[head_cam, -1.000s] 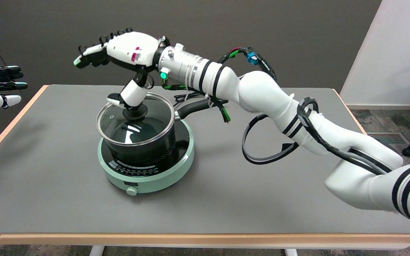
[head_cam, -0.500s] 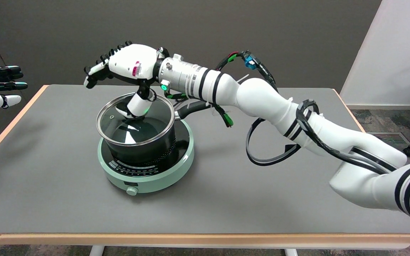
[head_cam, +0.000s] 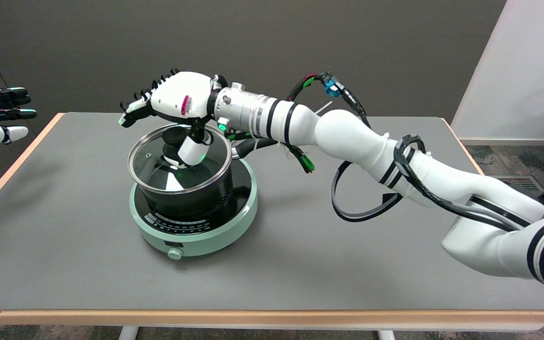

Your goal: Pick up the pot lid.

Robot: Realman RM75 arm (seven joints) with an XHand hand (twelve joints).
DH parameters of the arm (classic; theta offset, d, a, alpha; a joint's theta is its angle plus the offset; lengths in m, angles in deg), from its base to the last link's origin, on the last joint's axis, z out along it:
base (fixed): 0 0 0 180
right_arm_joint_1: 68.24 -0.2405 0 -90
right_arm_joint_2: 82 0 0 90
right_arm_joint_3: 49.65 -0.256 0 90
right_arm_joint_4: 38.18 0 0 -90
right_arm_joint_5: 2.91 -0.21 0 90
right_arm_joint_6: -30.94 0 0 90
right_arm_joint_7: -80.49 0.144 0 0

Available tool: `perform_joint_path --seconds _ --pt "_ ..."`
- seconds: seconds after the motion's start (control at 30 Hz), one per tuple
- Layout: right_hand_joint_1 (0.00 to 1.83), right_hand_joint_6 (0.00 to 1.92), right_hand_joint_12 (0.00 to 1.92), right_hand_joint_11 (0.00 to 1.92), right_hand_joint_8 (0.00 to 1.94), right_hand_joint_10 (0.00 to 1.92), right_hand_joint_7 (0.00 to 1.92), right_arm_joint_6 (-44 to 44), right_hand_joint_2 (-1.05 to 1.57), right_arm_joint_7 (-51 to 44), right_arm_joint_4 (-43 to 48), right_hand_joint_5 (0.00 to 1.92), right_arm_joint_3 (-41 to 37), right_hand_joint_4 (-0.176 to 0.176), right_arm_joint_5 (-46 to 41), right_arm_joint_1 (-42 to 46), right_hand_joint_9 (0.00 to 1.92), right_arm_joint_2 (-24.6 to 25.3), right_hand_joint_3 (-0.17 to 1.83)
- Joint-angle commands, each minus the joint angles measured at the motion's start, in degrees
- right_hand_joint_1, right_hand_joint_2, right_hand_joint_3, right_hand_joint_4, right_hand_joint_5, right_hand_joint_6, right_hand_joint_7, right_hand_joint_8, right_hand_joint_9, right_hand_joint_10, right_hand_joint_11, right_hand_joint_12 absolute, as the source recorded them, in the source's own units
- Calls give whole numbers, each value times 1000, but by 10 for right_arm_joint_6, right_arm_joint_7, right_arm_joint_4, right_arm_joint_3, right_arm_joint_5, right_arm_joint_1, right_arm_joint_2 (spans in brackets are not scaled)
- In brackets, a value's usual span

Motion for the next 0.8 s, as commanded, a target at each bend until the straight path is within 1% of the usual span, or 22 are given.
perform_joint_path --seconds 0.03,0.2,0.27,0.3,0.37,0.4,0.43,0.57,0.8 --pt "961 206 877 449 166 416 541 -5 505 0 -29 464 8 135 20 -12 585 -6 1047" --pt "972 217 876 448 167 419 564 -5 510 -1 -37 479 8 140 23 -25 595 -8 1045" --pt "1010 225 881 445 176 403 585 -5 501 -1 -37 505 8 149 23 -27 619 -11 1042" --pt "986 242 873 450 175 433 603 -5 521 -1 -37 507 8 153 23 -28 615 -12 1045" --pt "998 267 875 451 182 445 630 -5 532 -1 -34 532 8 165 23 -29 635 -16 1038" --pt "1034 270 888 448 199 418 641 -5 526 -1 -33 565 8 169 23 -29 659 -18 1023" --pt "991 307 882 455 188 459 656 -5 552 -1 -31 563 8 176 23 -29 654 -21 1033" --pt "998 338 901 462 201 472 679 -13 563 -1 -20 583 7 176 23 -26 671 -28 1024" --pt "1002 327 924 469 207 481 686 -53 565 4 14 579 8 176 22 -27 679 -44 1027"
